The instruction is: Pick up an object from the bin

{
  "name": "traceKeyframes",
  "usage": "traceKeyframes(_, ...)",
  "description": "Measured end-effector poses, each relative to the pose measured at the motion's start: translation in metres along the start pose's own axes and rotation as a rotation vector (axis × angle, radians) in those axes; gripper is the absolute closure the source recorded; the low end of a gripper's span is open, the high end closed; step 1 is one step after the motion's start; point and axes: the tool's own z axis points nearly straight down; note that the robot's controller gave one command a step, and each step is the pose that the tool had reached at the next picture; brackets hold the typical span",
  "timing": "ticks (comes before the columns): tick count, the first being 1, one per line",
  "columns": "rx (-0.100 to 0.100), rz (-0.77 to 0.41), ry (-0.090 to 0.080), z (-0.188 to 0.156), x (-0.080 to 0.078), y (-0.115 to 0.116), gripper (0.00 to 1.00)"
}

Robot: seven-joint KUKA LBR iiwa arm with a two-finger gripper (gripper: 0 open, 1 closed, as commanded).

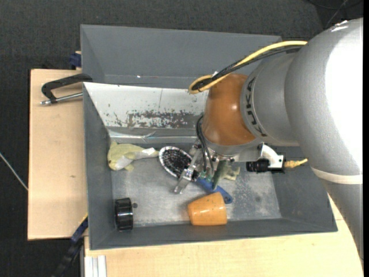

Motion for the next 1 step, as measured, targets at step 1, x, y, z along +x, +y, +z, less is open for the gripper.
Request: traceKeyframes(1,0.001,-0.002,0.0,-0.0019,-0.0004,0.0014,0.0)
